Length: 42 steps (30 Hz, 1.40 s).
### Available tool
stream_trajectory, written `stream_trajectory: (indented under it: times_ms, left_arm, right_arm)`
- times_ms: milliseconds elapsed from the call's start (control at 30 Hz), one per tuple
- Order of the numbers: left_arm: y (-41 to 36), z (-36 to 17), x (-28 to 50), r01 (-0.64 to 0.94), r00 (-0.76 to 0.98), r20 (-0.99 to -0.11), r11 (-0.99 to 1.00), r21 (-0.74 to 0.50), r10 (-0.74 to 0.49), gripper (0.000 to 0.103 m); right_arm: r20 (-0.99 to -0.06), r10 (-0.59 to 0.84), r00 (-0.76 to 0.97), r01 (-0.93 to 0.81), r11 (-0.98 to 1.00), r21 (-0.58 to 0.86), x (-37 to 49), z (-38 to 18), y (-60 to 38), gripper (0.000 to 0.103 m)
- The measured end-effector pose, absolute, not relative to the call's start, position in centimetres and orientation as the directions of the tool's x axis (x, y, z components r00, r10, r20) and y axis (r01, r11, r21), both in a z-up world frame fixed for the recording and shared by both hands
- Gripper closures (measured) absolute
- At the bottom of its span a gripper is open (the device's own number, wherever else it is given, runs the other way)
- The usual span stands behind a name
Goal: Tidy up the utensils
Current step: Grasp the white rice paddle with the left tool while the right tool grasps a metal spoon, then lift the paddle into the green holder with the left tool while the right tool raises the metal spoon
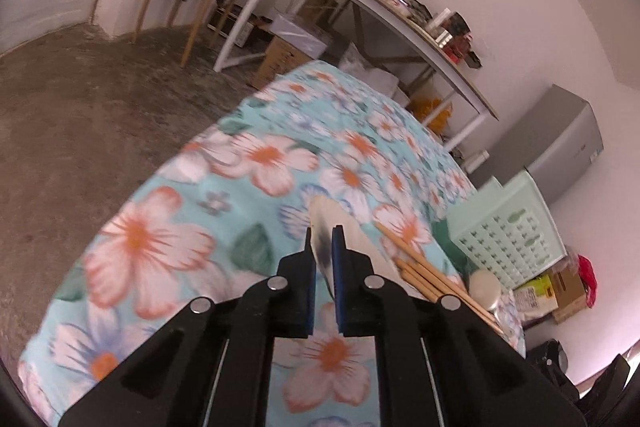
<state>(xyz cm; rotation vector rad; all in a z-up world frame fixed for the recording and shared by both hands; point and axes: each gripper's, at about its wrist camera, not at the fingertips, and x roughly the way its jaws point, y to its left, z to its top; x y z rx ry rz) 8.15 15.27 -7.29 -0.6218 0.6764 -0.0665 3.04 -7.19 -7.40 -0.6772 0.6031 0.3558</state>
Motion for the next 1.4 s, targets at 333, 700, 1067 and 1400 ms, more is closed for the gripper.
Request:
stream_trajectory:
  times_ms: [333, 700, 1067, 1400]
  left_arm:
    - [16.3, -8.7, 8.3, -0.166, 0.772, -0.584, 0.807, -0.567, -0.251, 0.096]
    - [16.2, -8.2, 7.7, -0.17, 0.78, -0.583, 0.819, -0.547, -0.228, 0.096]
    - [14.3, -0.3, 5.2, -0.035, 0.882, -0.427, 0.877, -0.479, -0.198, 0.1]
    - [8.2, 11.1, 5.2, 0.211, 0.949, -0.153, 0.916, -0.341, -0.276, 0.1]
  right_arm:
    - [-0.609, 0.033, 0.792, -0.493, 0.623, -0.607, 4.7, -9.4, -4.8, 0.083]
    - [-0.585, 0.061, 0.809, -0.46, 0.686, -0.564, 4.6, -8.0, -5.2, 0.098]
    - [-0.537, 0.287, 0.793, -0.363, 0.931, -0.039, 4.4, 2.1, -15.1, 0.102]
    - [-0.478, 0.391, 0.787, -0.293, 0.917, 0.269, 3.5, 3.2, -22.0, 0.103]
